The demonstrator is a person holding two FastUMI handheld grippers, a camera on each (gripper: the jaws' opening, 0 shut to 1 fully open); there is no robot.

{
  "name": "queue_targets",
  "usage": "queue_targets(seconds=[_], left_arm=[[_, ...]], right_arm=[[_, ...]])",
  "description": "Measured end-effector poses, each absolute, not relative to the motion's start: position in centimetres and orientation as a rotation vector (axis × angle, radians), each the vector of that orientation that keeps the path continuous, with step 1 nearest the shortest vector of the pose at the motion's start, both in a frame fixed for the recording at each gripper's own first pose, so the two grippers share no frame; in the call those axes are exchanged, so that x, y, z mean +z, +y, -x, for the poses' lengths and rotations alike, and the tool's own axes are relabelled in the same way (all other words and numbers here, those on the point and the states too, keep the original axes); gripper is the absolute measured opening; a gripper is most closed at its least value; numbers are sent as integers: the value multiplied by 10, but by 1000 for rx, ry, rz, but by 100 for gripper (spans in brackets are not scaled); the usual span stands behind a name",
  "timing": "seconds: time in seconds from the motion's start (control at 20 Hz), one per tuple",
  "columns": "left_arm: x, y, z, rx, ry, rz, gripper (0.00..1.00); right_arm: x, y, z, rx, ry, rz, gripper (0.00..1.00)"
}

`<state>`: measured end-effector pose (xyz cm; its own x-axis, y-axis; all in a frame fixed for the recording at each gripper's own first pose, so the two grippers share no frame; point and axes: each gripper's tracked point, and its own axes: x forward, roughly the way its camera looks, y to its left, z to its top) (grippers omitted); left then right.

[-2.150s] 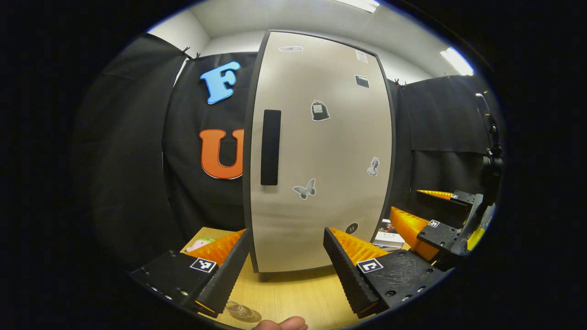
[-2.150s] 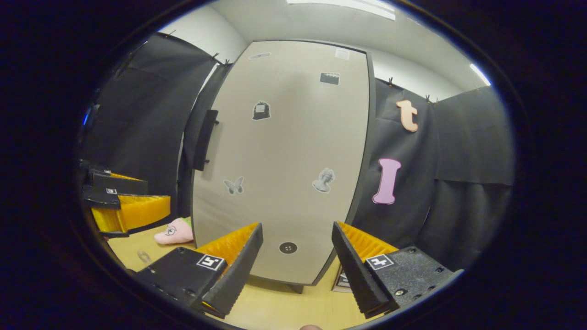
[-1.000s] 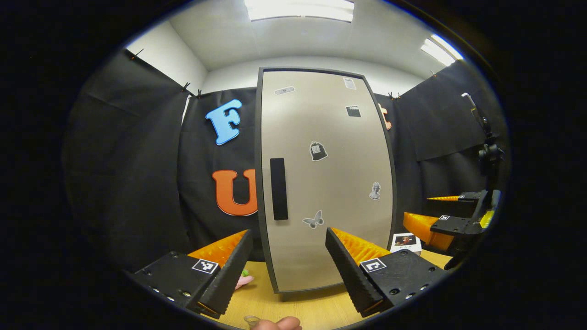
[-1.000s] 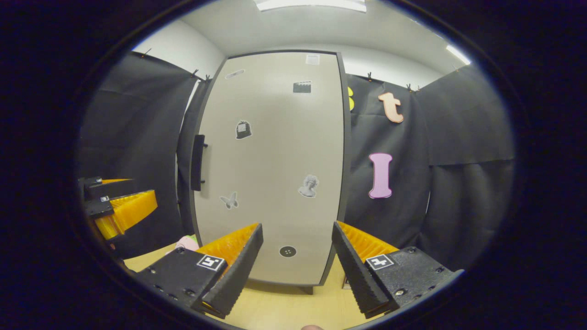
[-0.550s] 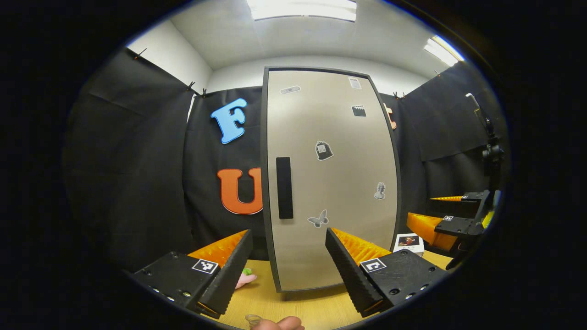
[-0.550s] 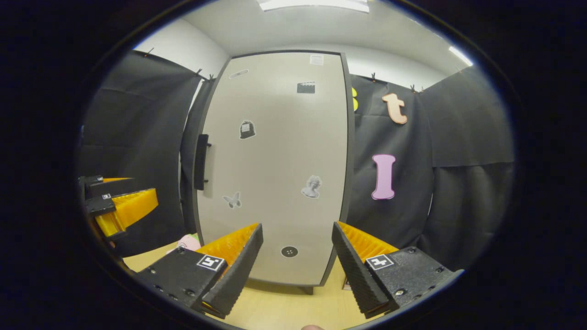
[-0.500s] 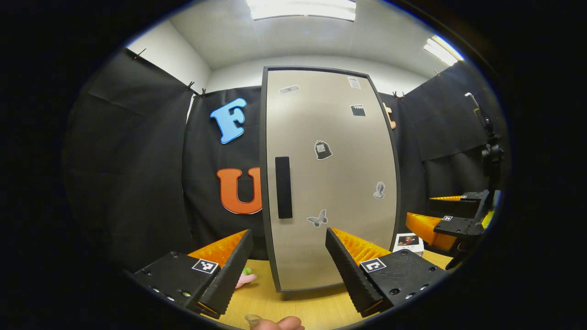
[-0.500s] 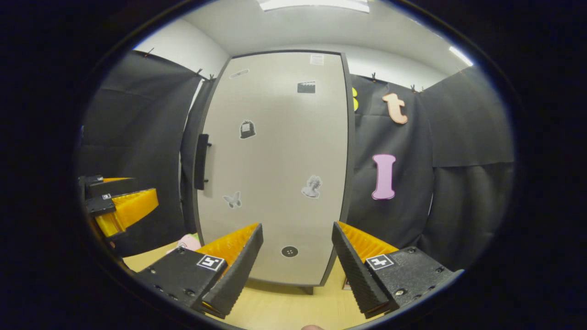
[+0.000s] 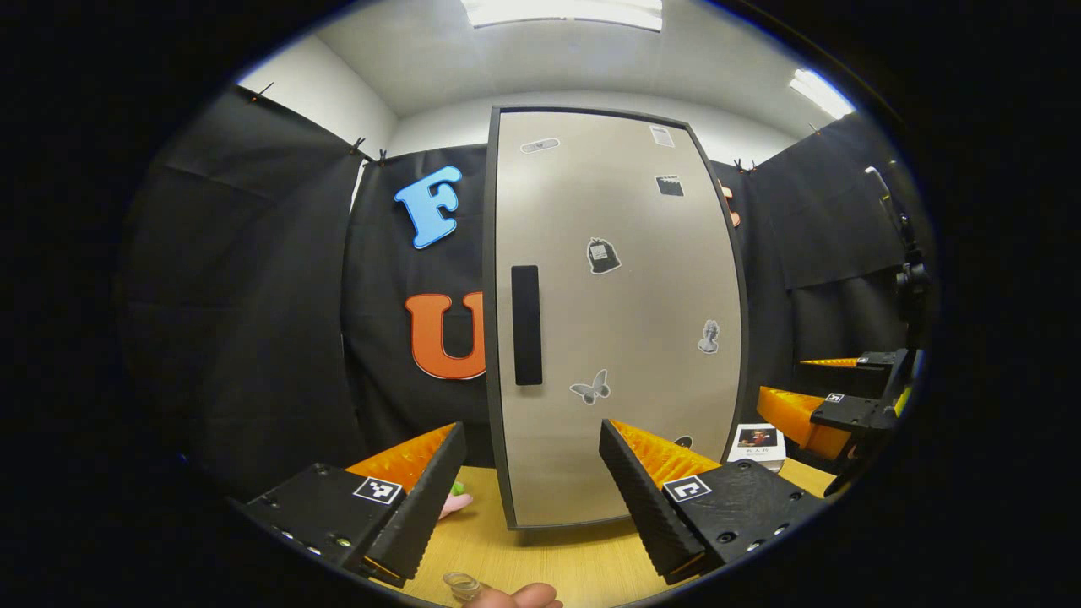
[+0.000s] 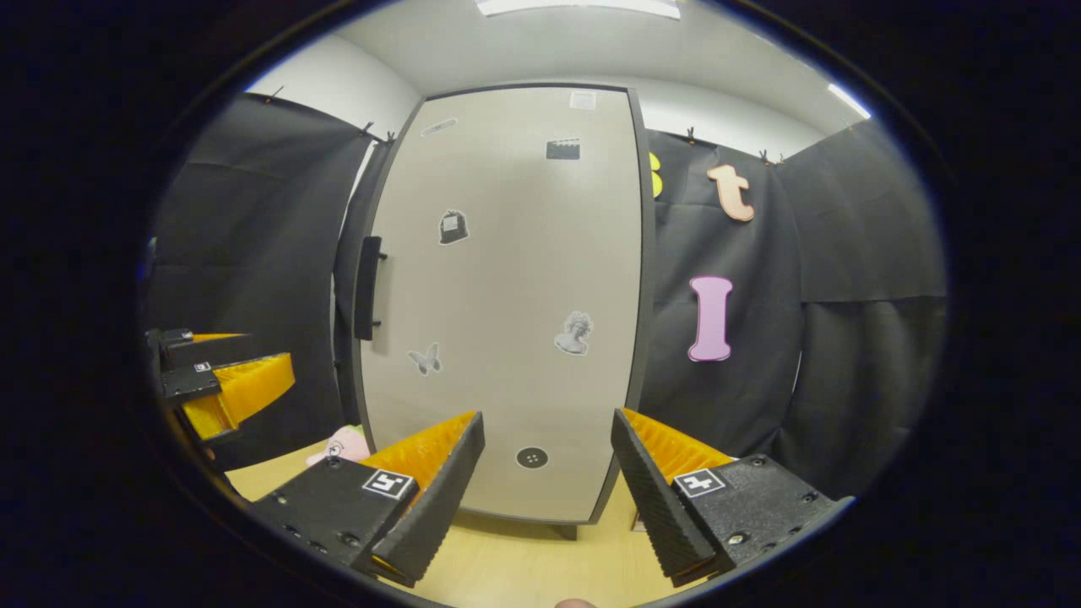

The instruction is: Open the cabinet door with the right hand, grasp the bottle in the cabinet with the left hand and place it on the coaster, then close the cabinet door with the right hand.

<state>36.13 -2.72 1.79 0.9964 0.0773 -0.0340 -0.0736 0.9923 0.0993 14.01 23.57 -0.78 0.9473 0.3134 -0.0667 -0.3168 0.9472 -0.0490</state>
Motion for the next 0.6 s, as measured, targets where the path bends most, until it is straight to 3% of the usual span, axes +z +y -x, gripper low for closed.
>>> queue_targets(seconds=[0.6], left_arm=[[-10, -46, -380, 108, 46, -106, 96]], right_arm=[[-30, 227, -170, 386, 60, 46, 97]])
